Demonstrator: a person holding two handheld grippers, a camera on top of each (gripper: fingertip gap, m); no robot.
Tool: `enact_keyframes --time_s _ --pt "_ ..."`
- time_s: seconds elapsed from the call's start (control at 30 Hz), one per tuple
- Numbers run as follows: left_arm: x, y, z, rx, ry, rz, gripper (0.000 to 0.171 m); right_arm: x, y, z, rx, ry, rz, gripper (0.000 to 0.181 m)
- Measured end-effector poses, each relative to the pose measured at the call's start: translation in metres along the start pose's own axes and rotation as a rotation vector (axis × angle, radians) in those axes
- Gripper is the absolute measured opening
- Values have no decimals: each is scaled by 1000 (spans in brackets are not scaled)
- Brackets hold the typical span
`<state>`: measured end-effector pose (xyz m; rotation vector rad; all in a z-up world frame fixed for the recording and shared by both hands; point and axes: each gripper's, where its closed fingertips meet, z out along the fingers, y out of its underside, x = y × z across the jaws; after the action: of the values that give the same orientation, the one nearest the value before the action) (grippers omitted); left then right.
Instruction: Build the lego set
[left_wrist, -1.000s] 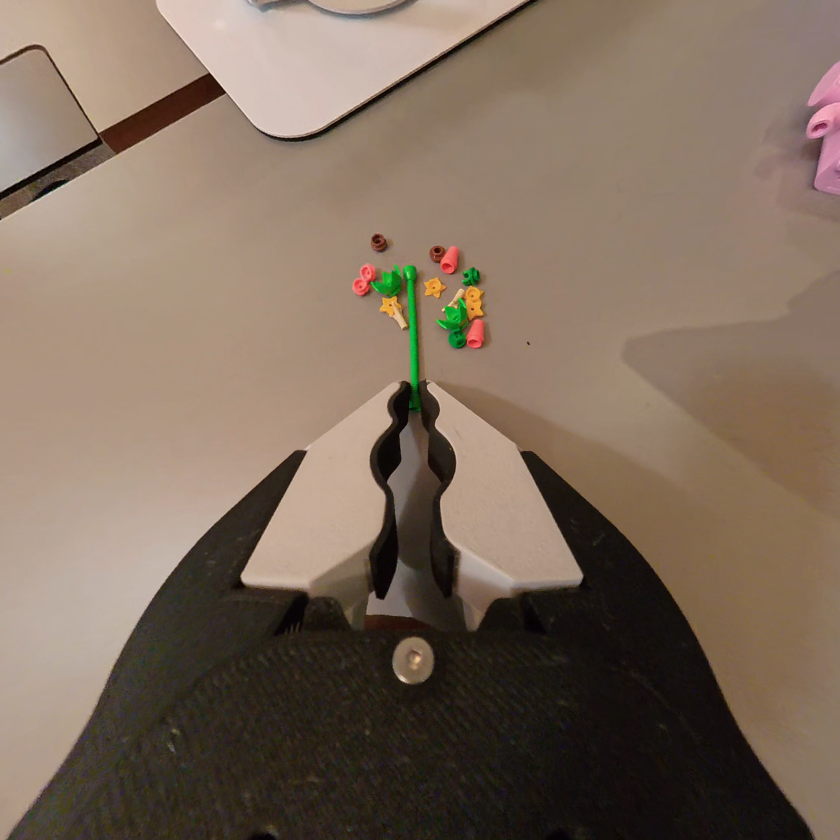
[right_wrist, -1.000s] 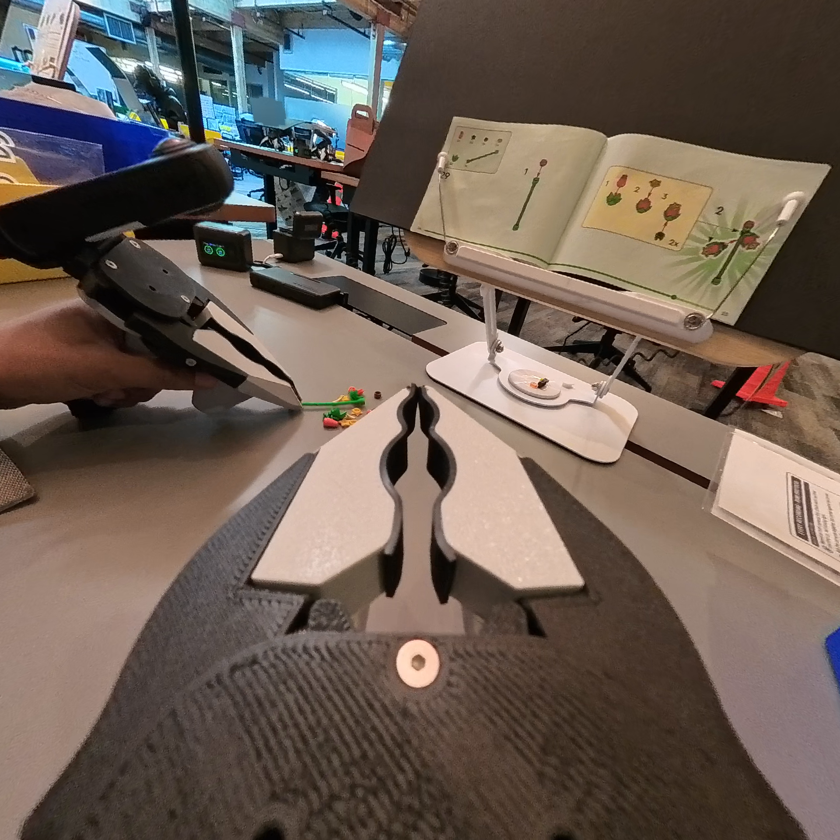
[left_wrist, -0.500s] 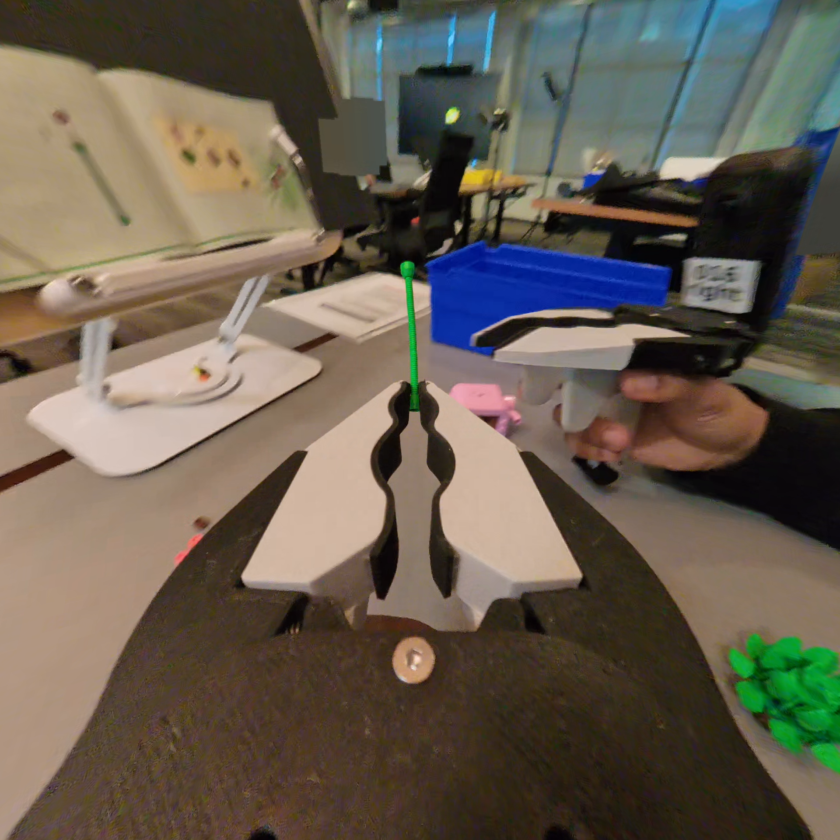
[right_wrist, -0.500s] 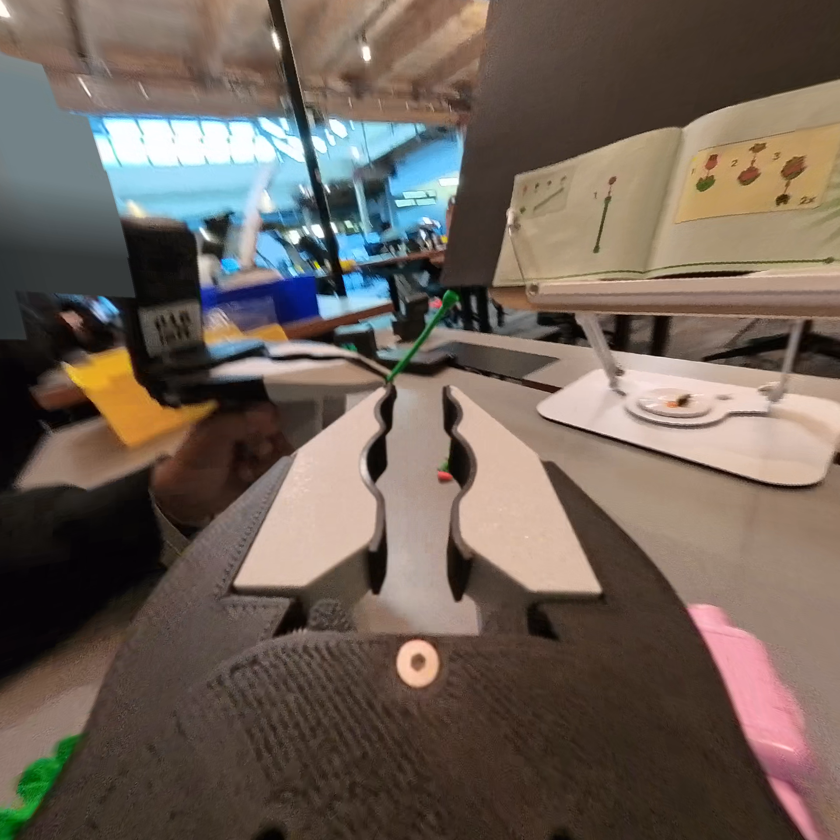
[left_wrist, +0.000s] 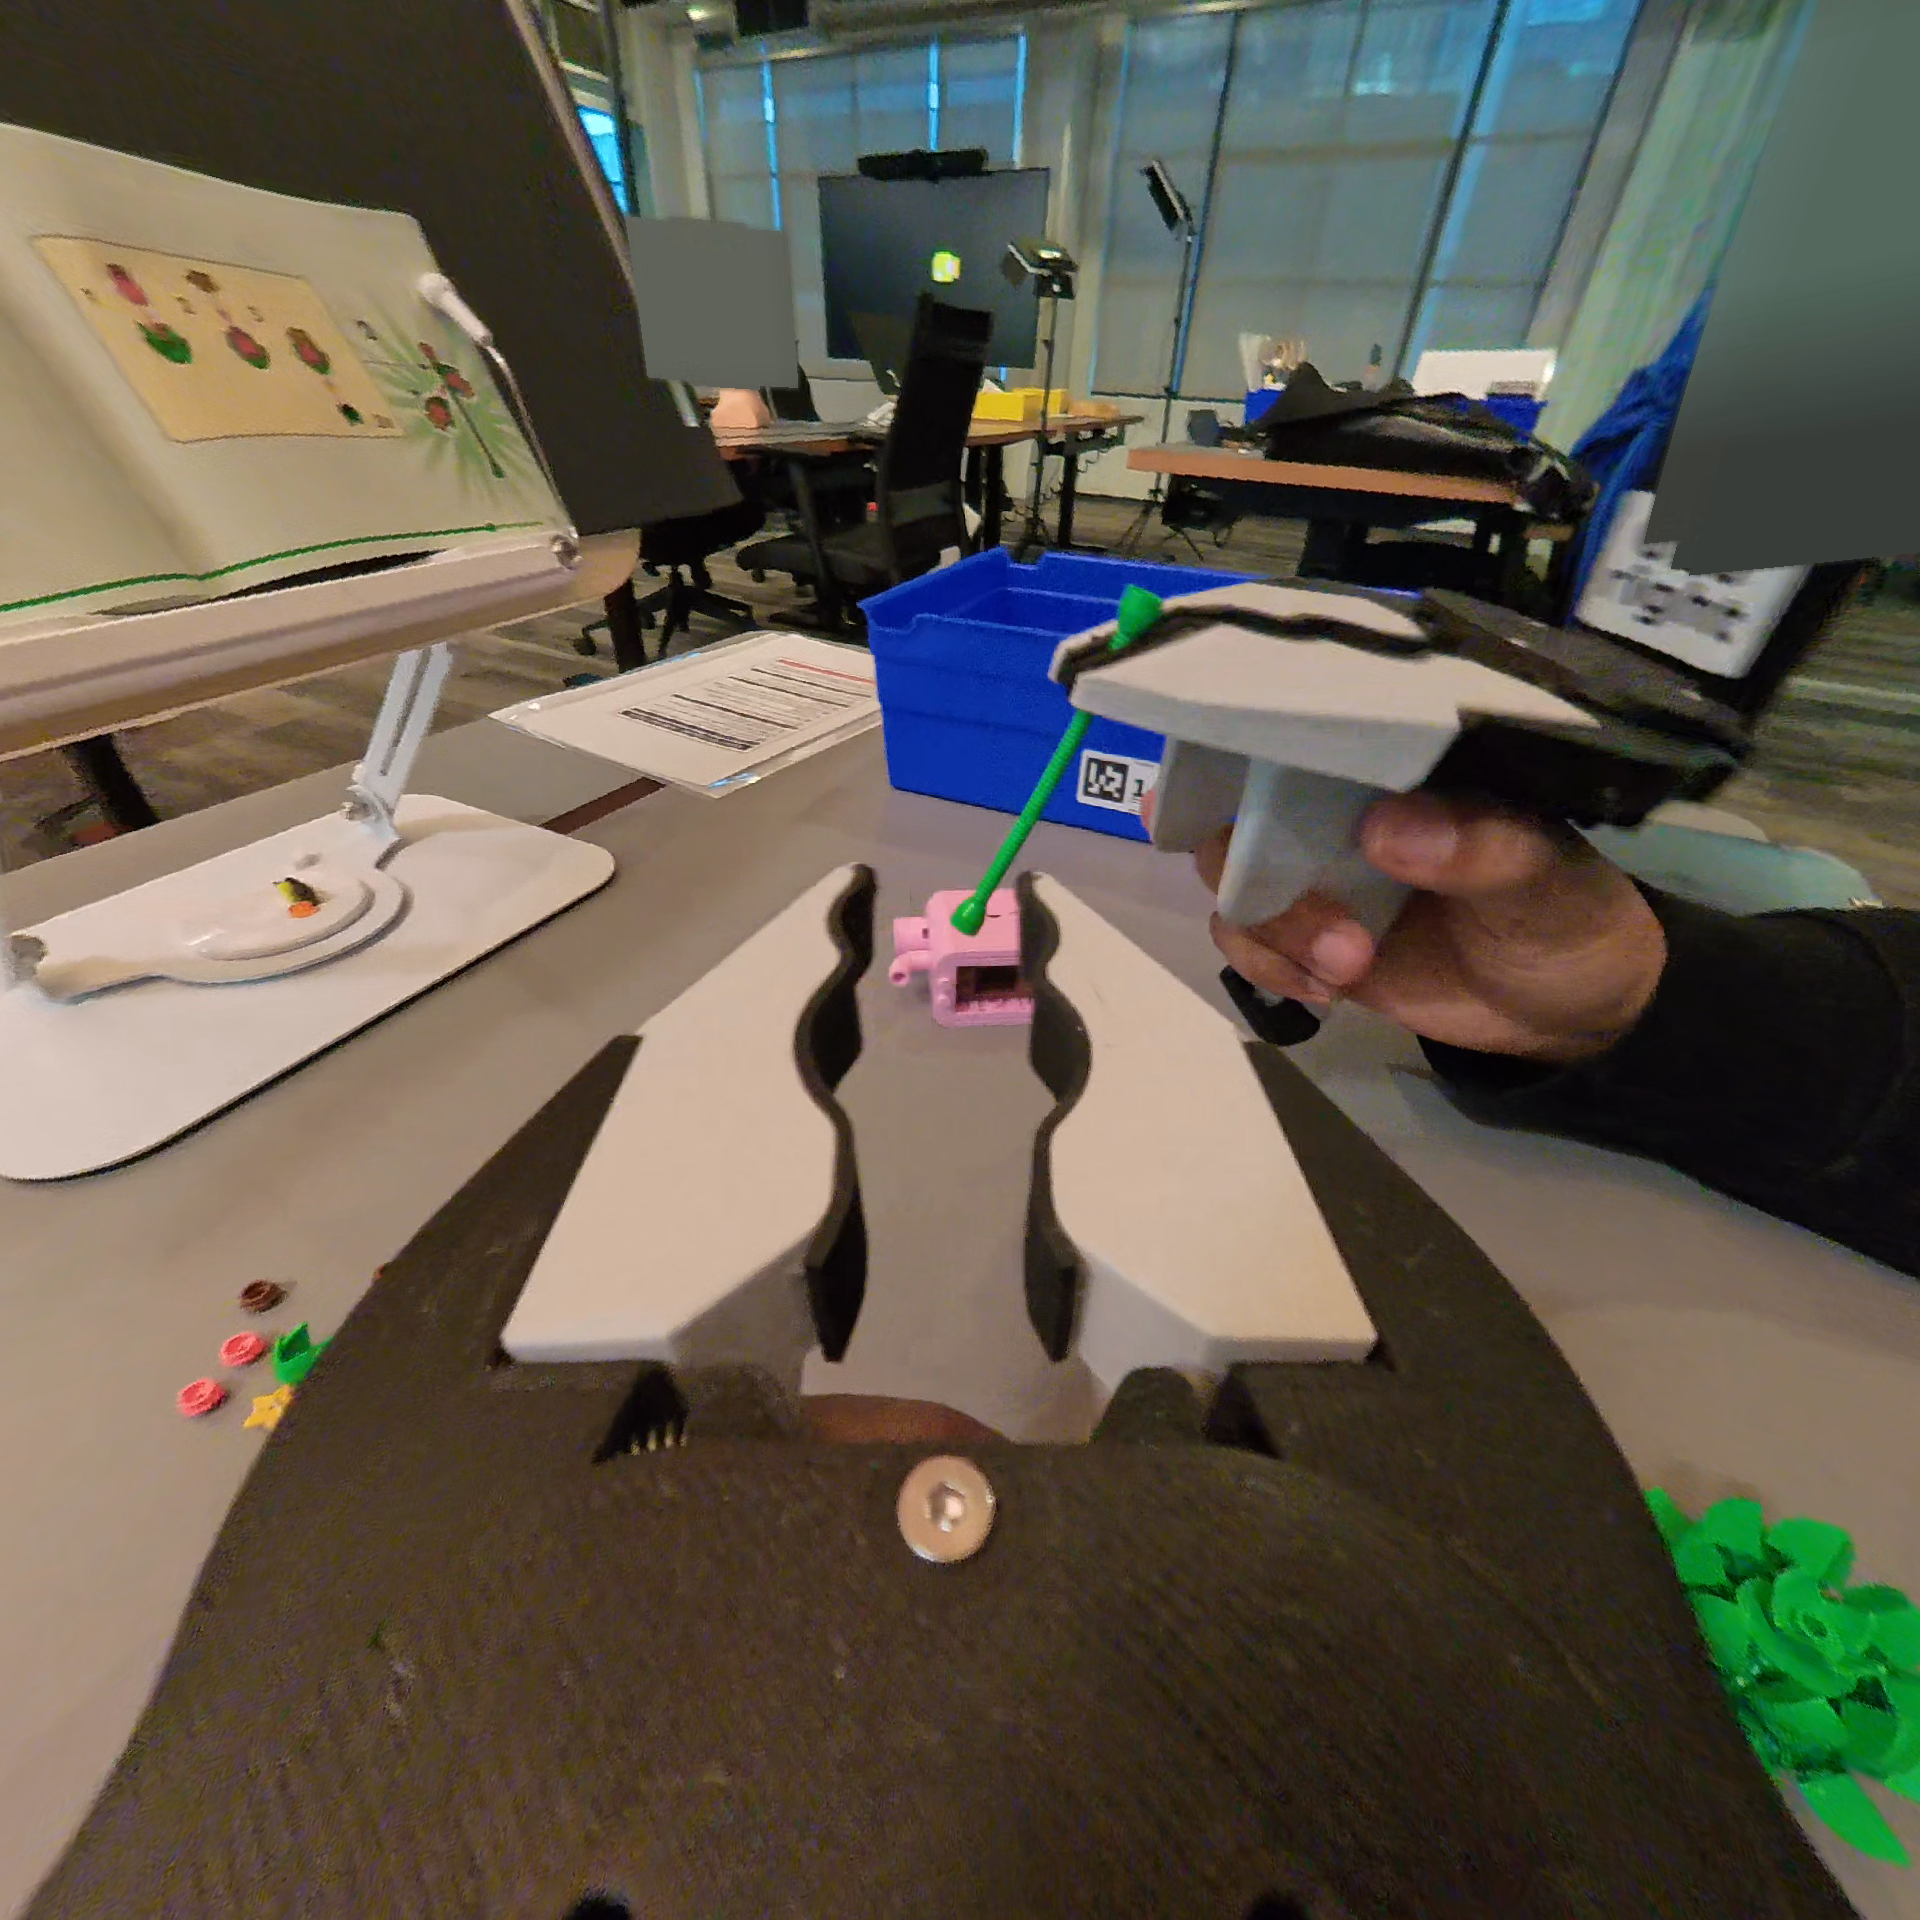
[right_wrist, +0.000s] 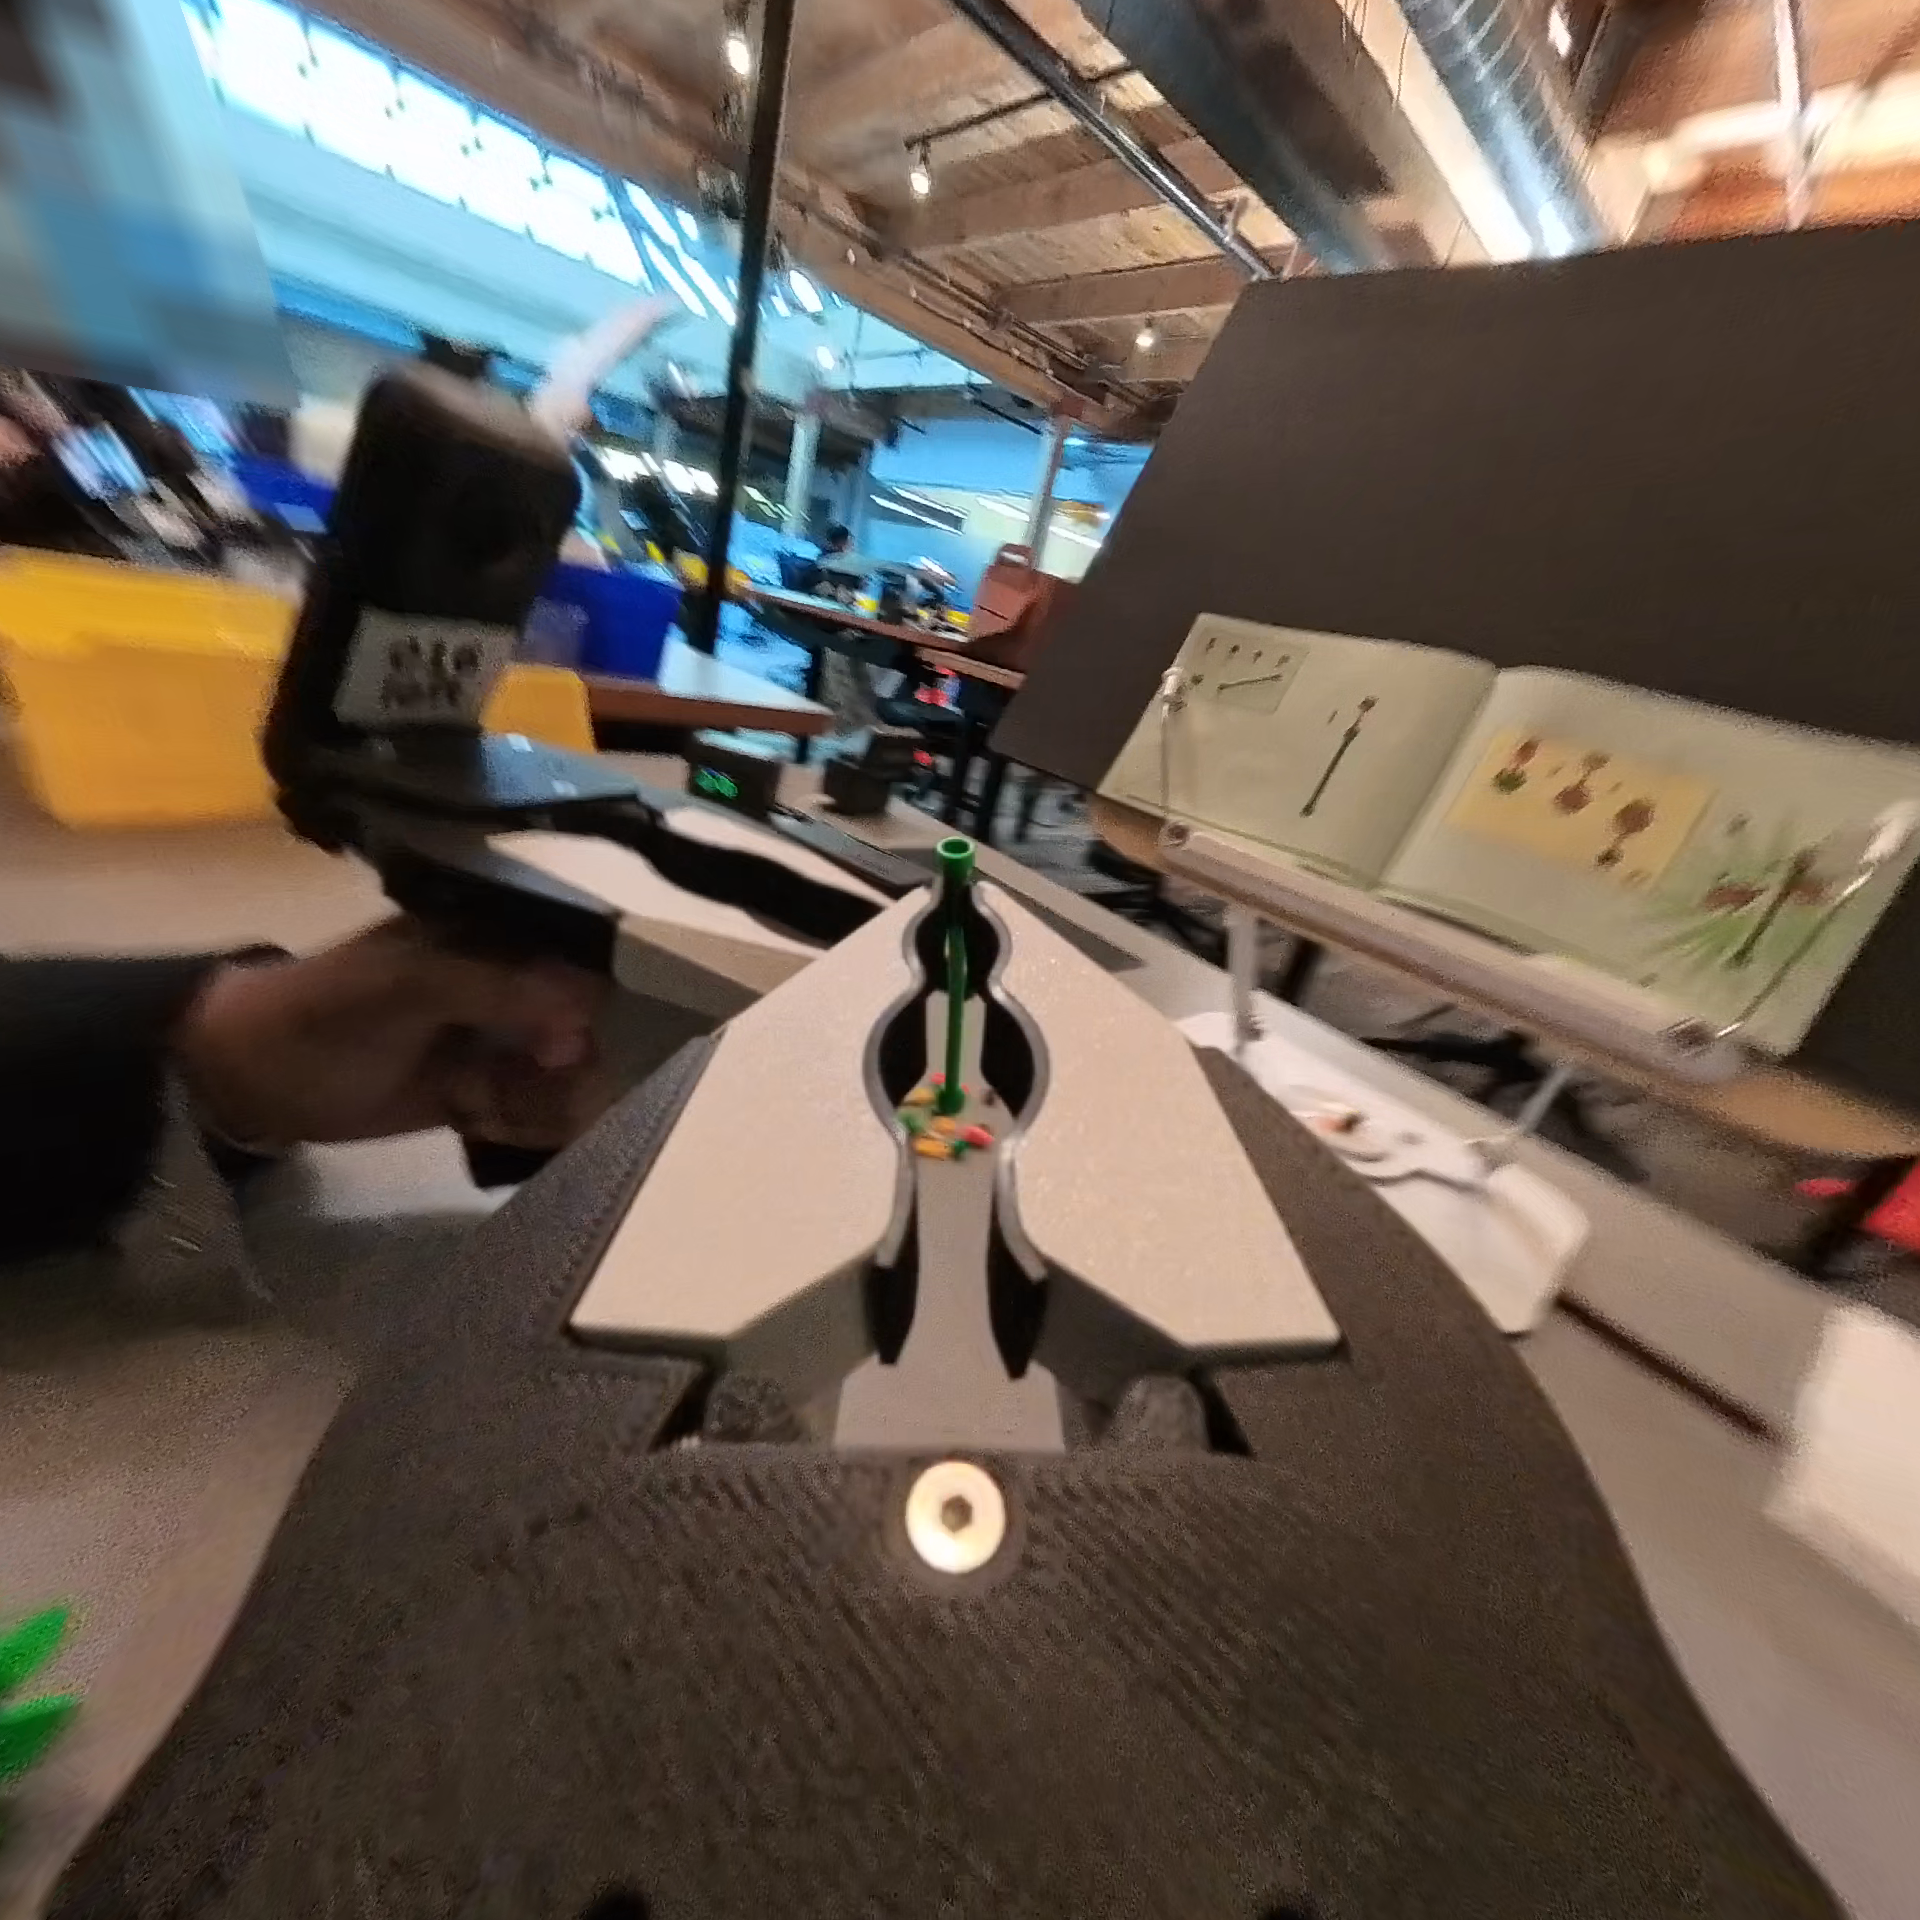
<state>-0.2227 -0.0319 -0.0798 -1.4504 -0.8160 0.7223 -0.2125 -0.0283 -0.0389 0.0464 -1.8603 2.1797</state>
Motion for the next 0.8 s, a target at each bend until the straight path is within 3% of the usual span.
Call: enact_keyframes --time_s 0.07,0.2,0.33,0.5,0.6,0.67,0.8 --pt "-1 0 1 -1 -14 1 42 -6 5 3 -37 41 -175 0" --pt "9 -1 2 -11 -4 77 42 -19 9 7 -53 34 -279 1" --pt "17 -5 4 6 -21 153 31 -21 4 6 -25 19 -233 0" --pt "22 -10 3 39 -42 206 1 -23 1 5 2 3 -205 0" --pt "21 -9 3 26 -54 227 0 -18 0 4 14 35 -202 4" --pt "13 -6 3 3 -94 228 0 -7 -7 1 65 102 -167 19" --pt "1 -3 1 -10 -117 173 0 14 -17 -8 138 145 4 24"
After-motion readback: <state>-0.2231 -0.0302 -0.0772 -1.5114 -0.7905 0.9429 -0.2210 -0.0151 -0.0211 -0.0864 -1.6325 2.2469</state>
